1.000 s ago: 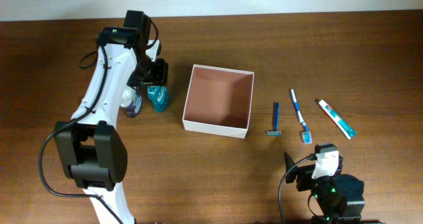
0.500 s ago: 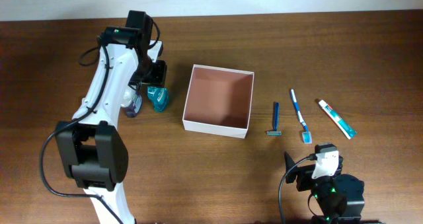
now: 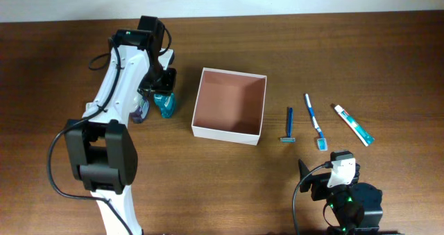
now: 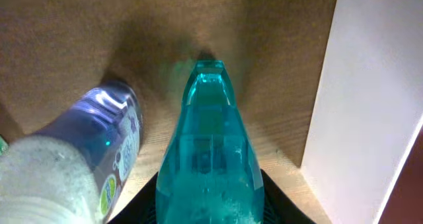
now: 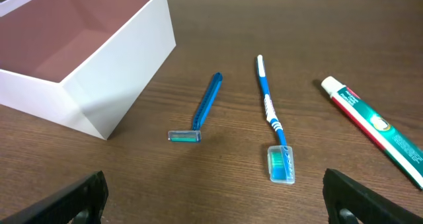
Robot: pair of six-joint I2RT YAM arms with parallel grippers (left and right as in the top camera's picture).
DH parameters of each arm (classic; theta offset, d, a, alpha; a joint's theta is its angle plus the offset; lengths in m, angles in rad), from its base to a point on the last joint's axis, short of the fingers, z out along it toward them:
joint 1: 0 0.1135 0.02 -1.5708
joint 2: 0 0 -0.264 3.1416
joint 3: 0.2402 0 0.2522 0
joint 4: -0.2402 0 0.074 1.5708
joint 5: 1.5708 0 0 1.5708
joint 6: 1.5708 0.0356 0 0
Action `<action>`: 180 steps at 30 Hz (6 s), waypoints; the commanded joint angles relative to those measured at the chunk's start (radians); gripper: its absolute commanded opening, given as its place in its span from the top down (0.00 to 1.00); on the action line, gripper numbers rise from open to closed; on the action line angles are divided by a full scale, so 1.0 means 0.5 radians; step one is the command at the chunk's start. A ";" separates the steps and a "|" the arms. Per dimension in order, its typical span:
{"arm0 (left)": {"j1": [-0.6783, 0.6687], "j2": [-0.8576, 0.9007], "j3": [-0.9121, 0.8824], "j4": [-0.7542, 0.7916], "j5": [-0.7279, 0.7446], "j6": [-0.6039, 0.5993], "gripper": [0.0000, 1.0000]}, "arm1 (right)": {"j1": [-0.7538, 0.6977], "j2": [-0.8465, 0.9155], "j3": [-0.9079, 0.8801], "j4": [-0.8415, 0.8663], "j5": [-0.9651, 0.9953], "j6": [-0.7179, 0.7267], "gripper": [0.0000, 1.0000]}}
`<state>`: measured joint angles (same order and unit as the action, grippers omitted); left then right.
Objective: Pack container
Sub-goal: 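Carry the Listerine bottle into the white box and release it, then move the left gripper back and grasp the foam soap bottle, then place the foam soap bottle into the box beside the Listerine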
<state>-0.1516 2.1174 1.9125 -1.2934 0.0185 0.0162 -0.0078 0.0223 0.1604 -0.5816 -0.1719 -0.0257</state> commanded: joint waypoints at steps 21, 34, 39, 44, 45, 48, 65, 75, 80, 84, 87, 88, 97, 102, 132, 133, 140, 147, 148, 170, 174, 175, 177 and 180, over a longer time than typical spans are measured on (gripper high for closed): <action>-0.719 0.090 1.151 -0.394 0.021 -0.117 0.91 | -0.011 -0.015 -0.012 -0.002 -0.018 0.017 0.01; -0.954 0.494 1.148 -0.110 0.023 -0.206 0.90 | -0.011 -0.015 -0.012 -0.002 -0.018 0.017 0.01; -0.954 0.542 1.148 0.005 0.024 -0.182 0.53 | -0.011 -0.015 -0.012 -0.002 -0.018 0.017 0.01; -0.954 0.545 1.148 0.024 0.038 -0.182 0.27 | -0.011 -0.015 -0.012 -0.002 -0.018 0.017 0.01; -0.954 0.545 1.148 0.022 0.040 -0.182 0.24 | -0.011 -0.015 -0.012 -0.002 -0.018 0.017 0.01; -0.954 0.545 1.151 0.010 0.045 -0.182 0.22 | -0.011 -0.015 -0.012 -0.002 -0.018 0.017 0.01; -0.636 0.105 1.760 -0.789 -0.097 -0.130 0.22 | -0.011 -0.015 -0.012 -0.002 -0.018 0.017 0.01; -0.013 -0.152 1.324 -0.789 -0.021 0.066 0.13 | -0.011 -0.015 -0.012 -0.002 -0.017 0.017 0.01; 0.199 -0.148 0.797 -0.746 -0.031 0.107 0.13 | -0.011 -0.015 -0.012 -0.002 -0.018 0.017 0.01; 0.311 -0.148 0.479 -0.561 -0.030 0.105 0.22 | -0.011 -0.015 -0.012 -0.002 -0.018 0.017 0.01; 0.385 -0.148 0.235 -0.372 -0.028 0.105 0.22 | -0.011 -0.015 -0.012 -0.002 -0.018 0.017 0.01; 0.392 -0.148 0.175 -0.329 -0.028 0.106 0.22 | -0.011 -0.015 -0.012 -0.002 -0.018 0.017 0.01; 0.397 -0.147 -0.249 0.016 0.091 0.182 0.29 | -0.011 -0.015 -0.012 -0.002 -0.018 0.017 0.01; 0.397 -0.148 -0.291 0.055 0.089 0.182 0.50 | -0.011 -0.015 -0.012 -0.002 -0.018 0.017 0.01; -0.359 -0.570 0.616 -0.253 0.166 -0.275 0.87 | -0.011 -0.015 -0.012 -0.002 -0.018 0.017 0.01; -0.420 -0.552 0.597 -0.216 0.143 -0.299 0.87 | -0.011 -0.015 -0.012 -0.002 -0.018 0.017 0.02; -0.655 -0.278 0.521 -0.119 0.075 -0.407 0.87 | -0.011 -0.015 -0.012 -0.002 -0.018 0.017 0.01; -0.741 0.101 0.521 0.151 0.075 -0.407 0.88 | -0.011 -0.015 -0.012 -0.002 -0.017 0.017 0.01; -0.743 0.132 0.521 0.183 0.076 -0.407 0.88 | -0.011 -0.015 -0.012 -0.002 -0.018 0.017 0.01; -0.560 0.021 1.041 -0.369 0.104 -0.246 0.14 | -0.011 -0.015 -0.012 -0.002 -0.018 0.017 0.01; -0.391 -0.106 1.241 -0.673 0.015 -0.230 0.13 | -0.011 -0.015 -0.012 -0.002 -0.018 0.017 0.01; -0.342 -0.132 1.250 -0.724 -0.043 -0.230 0.13 | -0.011 -0.015 -0.012 -0.002 -0.018 0.017 0.01; -0.243 -0.171 1.241 -0.790 -0.152 -0.218 0.13 | -0.011 -0.015 -0.012 -0.002 -0.018 0.017 0.01; -0.064 -0.249 1.131 -0.789 -0.138 -0.185 0.08 | -0.011 -0.015 -0.012 -0.002 -0.018 0.017 0.01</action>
<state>-0.2592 2.0235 2.5160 -1.6836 -0.0017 -0.1040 -0.0078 0.0223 0.1604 -0.5816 -0.1719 -0.0257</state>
